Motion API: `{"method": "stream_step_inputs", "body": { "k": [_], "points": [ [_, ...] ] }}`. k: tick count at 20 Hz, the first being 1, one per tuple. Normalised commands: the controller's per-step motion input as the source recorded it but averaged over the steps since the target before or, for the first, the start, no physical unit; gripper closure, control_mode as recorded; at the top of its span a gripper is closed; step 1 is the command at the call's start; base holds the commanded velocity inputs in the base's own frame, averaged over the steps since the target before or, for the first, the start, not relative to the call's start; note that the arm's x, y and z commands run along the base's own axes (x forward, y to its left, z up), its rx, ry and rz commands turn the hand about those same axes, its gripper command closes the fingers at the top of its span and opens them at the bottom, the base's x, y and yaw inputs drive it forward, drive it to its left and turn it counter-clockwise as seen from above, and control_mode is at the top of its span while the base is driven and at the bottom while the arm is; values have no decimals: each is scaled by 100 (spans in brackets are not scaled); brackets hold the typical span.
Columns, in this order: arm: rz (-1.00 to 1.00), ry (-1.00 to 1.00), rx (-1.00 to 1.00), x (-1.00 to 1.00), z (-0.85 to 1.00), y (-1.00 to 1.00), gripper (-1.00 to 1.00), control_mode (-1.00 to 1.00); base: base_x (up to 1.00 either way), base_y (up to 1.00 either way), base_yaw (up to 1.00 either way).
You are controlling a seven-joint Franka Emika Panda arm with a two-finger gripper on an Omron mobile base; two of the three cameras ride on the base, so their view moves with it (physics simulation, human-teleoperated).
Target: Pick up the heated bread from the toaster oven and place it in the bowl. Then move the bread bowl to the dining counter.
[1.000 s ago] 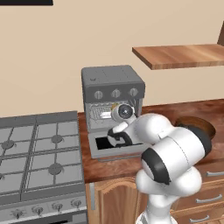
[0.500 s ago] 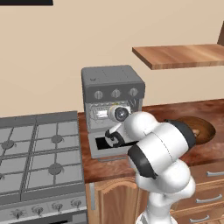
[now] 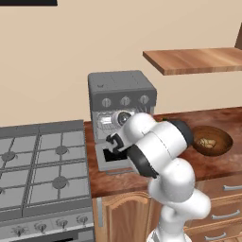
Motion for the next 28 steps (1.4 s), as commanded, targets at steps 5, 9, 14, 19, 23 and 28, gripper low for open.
{"method": "stream_step_inputs", "body": {
  "k": [5,9,14,19,23,28],
  "points": [
    [0,5,-10,21,-35,6,-100,-100,0,0,0],
    [-1,27,-10,0,-38,0,-100,-100,0,0,0],
    [-1,37,-9,-3,-32,0,-100,-100,0,0,0],
    [-2,48,-3,-34,-16,0,-100,-100,0,0,0],
    [-9,56,-2,-81,5,0,-100,-100,0,0,0],
    [-8,71,0,-99,43,-1,-100,-100,0,0,0]
  ]
}}
